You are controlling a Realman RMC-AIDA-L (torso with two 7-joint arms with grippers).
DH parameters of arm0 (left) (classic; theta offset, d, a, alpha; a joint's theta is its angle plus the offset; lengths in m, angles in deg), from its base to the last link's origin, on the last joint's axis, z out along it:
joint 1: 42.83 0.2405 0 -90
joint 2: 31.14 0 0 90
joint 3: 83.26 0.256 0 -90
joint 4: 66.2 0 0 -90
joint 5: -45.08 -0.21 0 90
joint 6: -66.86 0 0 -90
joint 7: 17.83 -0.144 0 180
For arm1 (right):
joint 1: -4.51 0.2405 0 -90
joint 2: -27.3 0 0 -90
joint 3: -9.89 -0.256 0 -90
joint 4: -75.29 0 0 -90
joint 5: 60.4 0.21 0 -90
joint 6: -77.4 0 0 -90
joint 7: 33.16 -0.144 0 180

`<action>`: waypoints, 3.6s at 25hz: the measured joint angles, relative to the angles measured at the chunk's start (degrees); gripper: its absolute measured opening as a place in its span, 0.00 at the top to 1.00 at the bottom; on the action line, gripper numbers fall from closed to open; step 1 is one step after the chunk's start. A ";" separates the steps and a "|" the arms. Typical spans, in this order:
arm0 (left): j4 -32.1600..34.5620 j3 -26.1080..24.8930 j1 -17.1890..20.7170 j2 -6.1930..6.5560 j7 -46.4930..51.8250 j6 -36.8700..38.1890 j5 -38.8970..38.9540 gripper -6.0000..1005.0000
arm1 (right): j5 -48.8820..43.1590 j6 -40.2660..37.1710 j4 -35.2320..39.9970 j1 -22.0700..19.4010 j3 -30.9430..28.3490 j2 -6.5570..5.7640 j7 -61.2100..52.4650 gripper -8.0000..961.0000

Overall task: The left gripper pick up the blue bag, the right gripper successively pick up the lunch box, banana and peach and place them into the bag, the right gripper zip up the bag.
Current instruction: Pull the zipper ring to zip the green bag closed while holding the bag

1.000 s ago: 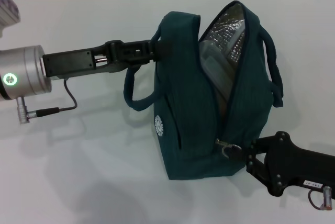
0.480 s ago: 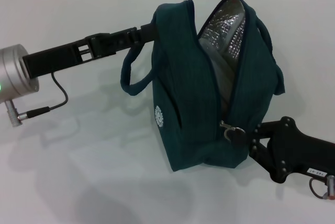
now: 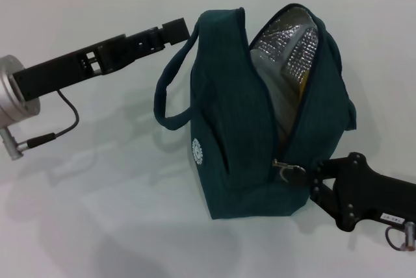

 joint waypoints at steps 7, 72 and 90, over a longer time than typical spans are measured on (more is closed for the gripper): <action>-0.28 0.68 -0.23 -0.17 -2.98 1.16 -0.26 0.33 | 0.23 -1.23 1.32 -0.96 -0.25 -0.23 -0.05 0.98; -18.26 7.90 8.36 -0.53 -45.88 -4.82 2.14 0.35 | 15.63 -0.62 2.16 15.18 2.43 0.30 -6.75 0.97; -18.47 8.16 5.94 -0.97 -46.61 -8.37 6.59 0.37 | 21.05 5.31 6.51 17.47 9.22 0.29 -6.27 0.97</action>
